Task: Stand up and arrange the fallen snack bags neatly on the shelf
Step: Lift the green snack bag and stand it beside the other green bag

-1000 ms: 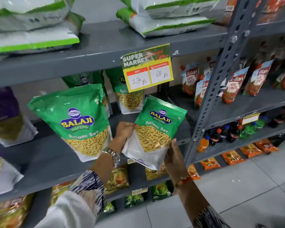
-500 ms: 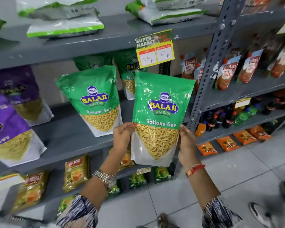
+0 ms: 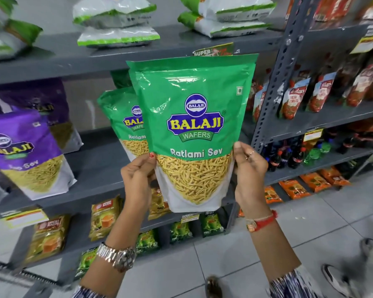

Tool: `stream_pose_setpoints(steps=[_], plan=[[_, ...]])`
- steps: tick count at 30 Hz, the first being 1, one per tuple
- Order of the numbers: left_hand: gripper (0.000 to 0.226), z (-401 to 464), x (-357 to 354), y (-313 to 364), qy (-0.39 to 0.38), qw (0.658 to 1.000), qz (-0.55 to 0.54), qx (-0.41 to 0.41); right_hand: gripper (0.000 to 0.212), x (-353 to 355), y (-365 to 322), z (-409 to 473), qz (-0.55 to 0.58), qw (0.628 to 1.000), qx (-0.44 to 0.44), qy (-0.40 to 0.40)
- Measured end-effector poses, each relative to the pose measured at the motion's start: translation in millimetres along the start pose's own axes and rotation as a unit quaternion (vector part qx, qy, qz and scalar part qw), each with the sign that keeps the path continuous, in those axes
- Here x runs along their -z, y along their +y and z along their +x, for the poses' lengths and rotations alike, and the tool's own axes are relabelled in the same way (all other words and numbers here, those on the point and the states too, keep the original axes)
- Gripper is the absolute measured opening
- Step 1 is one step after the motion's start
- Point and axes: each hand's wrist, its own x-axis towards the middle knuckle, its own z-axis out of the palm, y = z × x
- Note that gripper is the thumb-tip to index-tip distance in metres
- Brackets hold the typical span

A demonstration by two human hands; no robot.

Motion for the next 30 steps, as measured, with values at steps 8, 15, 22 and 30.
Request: stream_pose_setpoints(steps=[8,15,22,30], plan=[[0.025,6,1,-27,0.012,0.996,0.055,0.063,0.013,9,34,15,-0.019,0.996,-0.075,0.047],[0.016,42,-25,-66,0.027,0.981,0.142,0.132,0.021,22,74,62,-0.043,0.989,-0.117,0.077],[0.021,102,-68,-84,0.059,0.979,0.155,0.114,0.024,7,90,142,-0.055,0.992,-0.106,0.049],[0.022,169,-87,-108,0.081,0.983,0.146,0.078,0.016,-23,110,222,-0.025,0.998,-0.059,-0.016]])
